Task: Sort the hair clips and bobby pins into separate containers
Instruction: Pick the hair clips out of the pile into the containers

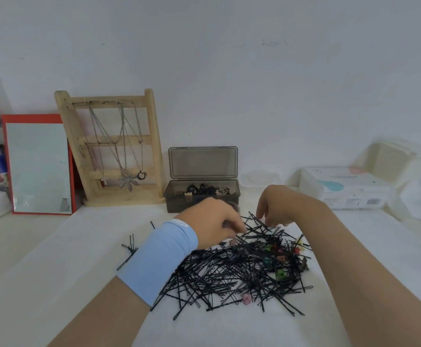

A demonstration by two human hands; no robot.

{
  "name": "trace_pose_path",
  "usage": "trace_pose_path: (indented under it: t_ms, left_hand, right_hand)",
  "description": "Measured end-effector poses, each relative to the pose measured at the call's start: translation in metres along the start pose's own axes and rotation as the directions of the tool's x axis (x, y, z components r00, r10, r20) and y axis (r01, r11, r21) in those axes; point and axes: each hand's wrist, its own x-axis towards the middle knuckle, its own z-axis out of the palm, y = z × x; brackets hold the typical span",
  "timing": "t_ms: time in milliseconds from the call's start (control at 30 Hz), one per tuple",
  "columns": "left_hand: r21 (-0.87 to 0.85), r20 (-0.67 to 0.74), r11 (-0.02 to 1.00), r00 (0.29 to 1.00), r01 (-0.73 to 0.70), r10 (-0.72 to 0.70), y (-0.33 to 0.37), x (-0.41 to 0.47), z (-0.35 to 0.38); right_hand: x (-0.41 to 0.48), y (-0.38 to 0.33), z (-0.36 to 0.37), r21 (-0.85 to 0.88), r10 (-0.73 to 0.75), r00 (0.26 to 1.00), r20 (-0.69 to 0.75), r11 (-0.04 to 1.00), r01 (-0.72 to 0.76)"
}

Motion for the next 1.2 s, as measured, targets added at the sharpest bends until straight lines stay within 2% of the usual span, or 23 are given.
trace_pose_path:
  t_ms: [67,167,233,333,500,567,600,667,733,800,867,967,1067,1200]
  left_hand:
    - [0.106,0.113,0.994,0.993,0.025,-0.037,0.002,0.001,0.005]
    - [0.193,0.164,0.981,0.985,0.027,-0.059,0.001,0.003,0.008]
    - [0.21,0.157,0.977,0.986,0.023,-0.057,-0.001,0.004,0.008]
    - [0.2,0.138,0.979,0.989,0.024,-0.053,-0.004,0.003,0.005]
    - [0.082,0.017,0.995,0.998,0.055,-0.056,-0.011,0.0,-0.009]
    - [0.035,-0.123,0.995,0.989,0.09,-0.086,-0.016,-0.001,-0.014]
    - [0.024,-0.22,0.994,0.97,0.111,-0.103,-0.019,-0.001,-0.014]
    - [0.015,-0.39,0.99,0.912,0.142,-0.125,-0.024,-0.001,-0.012]
    - [0.018,-0.428,0.986,0.892,0.166,-0.143,-0.028,-0.002,-0.008]
    - [0.068,-0.369,0.98,0.918,0.184,-0.147,-0.03,-0.003,-0.005]
    - [0.1,-0.325,0.982,0.938,0.161,-0.121,-0.03,-0.003,-0.008]
    - [0.013,-0.241,0.994,0.965,0.107,-0.101,-0.024,-0.004,-0.018]
    - [-0.005,-0.012,0.998,0.998,0.058,-0.058,-0.011,-0.005,-0.019]
    - [-0.015,0.207,0.999,0.978,0.031,-0.027,-0.002,-0.006,-0.009]
  right_hand:
    - [-0.001,-0.002,-0.004,0.016,-0.019,1.0,-0.004,1.0,0.019]
    - [-0.004,-0.009,-0.015,0.093,-0.13,0.984,-0.123,0.986,0.141]
    - [-0.006,-0.022,-0.019,0.168,-0.208,0.954,-0.217,0.954,0.247]
    - [-0.009,-0.04,-0.011,0.26,-0.311,0.923,-0.226,0.894,0.365]
    - [-0.007,-0.043,-0.005,0.227,-0.327,0.909,-0.256,0.894,0.386]
    - [-0.01,-0.042,-0.013,0.185,-0.325,0.924,-0.201,0.914,0.362]
    - [-0.013,-0.042,-0.016,0.167,-0.328,0.936,-0.127,0.923,0.346]
    - [-0.02,-0.043,-0.022,0.141,-0.312,0.947,0.081,0.944,0.299]
    - [-0.028,-0.047,-0.023,0.074,-0.268,0.926,0.266,0.963,0.258]
    - [-0.032,-0.054,-0.02,0.002,-0.205,0.896,0.393,0.975,0.222]
    - [-0.032,-0.061,-0.013,-0.038,-0.165,0.882,0.441,0.979,0.202]
    - [-0.031,-0.063,-0.008,-0.067,-0.16,0.891,0.426,0.976,0.207]
    - [-0.032,-0.057,-0.013,-0.022,-0.197,0.898,0.393,0.975,0.223]
    - [-0.033,-0.049,-0.025,0.063,-0.206,0.93,0.304,0.979,0.196]
